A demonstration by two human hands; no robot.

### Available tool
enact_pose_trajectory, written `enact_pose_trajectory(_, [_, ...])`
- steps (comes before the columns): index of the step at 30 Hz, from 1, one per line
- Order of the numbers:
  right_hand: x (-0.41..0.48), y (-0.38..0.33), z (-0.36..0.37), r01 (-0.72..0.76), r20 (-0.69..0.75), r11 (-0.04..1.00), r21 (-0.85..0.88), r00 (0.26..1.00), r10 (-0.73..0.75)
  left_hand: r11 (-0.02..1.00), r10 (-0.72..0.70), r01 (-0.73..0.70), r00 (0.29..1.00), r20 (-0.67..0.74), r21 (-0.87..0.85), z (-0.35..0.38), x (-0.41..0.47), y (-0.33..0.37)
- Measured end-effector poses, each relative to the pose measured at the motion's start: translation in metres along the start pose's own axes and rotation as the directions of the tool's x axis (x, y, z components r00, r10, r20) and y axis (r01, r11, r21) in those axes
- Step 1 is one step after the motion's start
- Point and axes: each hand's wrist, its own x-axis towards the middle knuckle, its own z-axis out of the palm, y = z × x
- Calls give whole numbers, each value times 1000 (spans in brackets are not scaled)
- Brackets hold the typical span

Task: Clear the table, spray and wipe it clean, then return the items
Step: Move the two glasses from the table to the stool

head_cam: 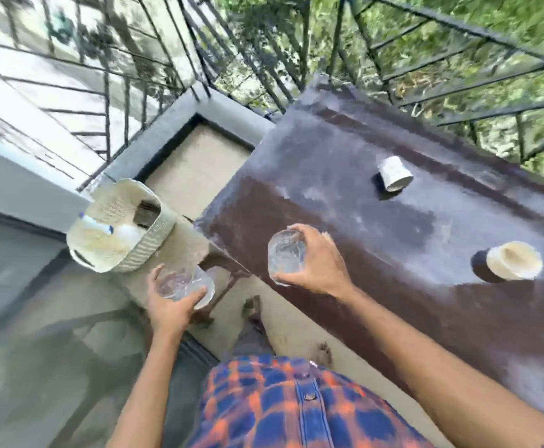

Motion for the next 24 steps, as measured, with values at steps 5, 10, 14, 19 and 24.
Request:
enact_pose_trajectory(5, [60, -73, 67, 202, 227, 979, 6, 954, -198, 994, -105, 107, 976, -193, -1, -43, 43, -54])
enact_pose_trajectory(10, [114, -133, 158, 301, 418, 953, -29, 870, -261, 949, -309, 317, 924, -226, 0, -76, 85, -97])
enact_pose_trajectory(14, [144, -145, 244, 312, 516, 945, -102, 828, -218, 904, -412, 429, 867, -279, -2, -90, 118, -124])
enact_pose_trajectory(19, [172, -133, 337, 313, 531, 924, -221, 833, -155, 860, -481, 511, 813, -328, 6, -94, 153, -166])
enact_pose_trajectory(24, [200, -119, 391, 395, 566, 861, -320, 809, -160, 843, -485, 532, 813, -322, 73, -90, 178, -209])
